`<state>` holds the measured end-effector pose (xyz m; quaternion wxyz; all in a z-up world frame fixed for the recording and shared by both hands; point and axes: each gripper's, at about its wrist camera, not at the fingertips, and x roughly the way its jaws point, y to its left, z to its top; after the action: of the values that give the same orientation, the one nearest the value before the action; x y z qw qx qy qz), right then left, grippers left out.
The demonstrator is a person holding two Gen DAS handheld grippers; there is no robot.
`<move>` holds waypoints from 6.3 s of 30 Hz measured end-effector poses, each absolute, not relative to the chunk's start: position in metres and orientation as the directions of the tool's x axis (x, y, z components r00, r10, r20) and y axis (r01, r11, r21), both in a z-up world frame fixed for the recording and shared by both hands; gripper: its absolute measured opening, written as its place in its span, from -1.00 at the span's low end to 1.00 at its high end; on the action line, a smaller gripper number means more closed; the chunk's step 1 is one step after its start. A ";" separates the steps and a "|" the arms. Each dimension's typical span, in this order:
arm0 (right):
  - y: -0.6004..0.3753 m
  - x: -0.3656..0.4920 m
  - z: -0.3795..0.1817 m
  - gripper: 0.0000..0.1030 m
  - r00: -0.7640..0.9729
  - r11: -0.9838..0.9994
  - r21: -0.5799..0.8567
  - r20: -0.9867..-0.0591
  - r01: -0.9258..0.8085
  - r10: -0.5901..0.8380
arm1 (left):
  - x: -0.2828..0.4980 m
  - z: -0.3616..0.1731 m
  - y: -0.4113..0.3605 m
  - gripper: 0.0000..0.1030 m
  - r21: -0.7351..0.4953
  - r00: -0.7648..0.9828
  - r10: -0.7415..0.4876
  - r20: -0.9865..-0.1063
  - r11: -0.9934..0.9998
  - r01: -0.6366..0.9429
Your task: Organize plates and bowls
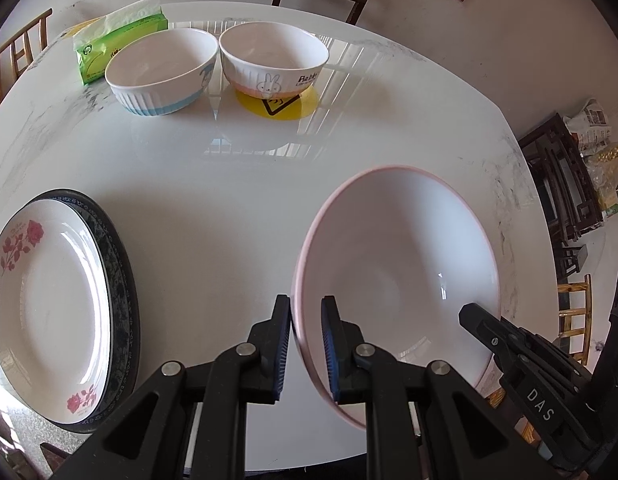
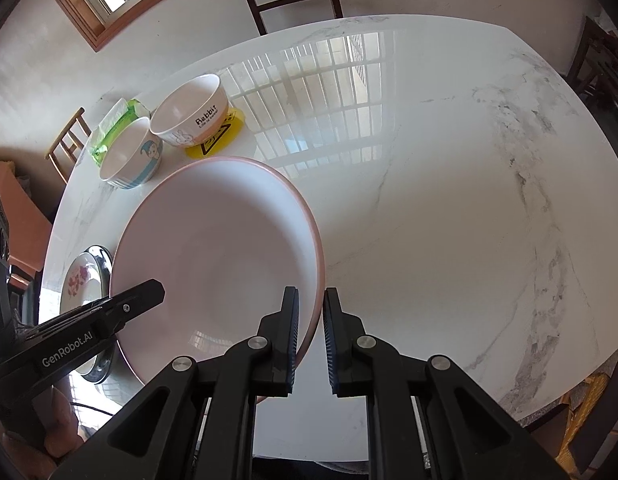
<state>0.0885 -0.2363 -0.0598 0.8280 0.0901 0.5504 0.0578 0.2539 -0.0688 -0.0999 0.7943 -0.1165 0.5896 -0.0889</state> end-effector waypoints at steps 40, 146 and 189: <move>-0.227 0.058 -0.072 -0.67 0.340 0.963 0.268 -0.904 -0.025 0.260 | 0.255 -0.118 -0.070 -0.69 -0.313 0.254 -0.306 -0.918 0.950 0.013; -0.023 0.283 -0.089 -0.71 0.217 0.957 0.277 -0.932 -0.090 0.290 | 0.438 -0.124 0.097 -0.78 -0.261 0.367 -0.189 -0.911 0.953 -0.157; -0.185 0.089 0.008 -0.69 0.409 0.951 0.303 -0.860 -0.070 0.304 | 0.246 -0.039 -0.066 -0.78 -0.258 0.401 -0.254 -0.880 0.965 0.044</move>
<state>0.0888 -0.1851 0.0081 0.8322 0.1101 0.5318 0.1123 0.2464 -0.0665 -0.0385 0.8313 -0.0973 0.5399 -0.0895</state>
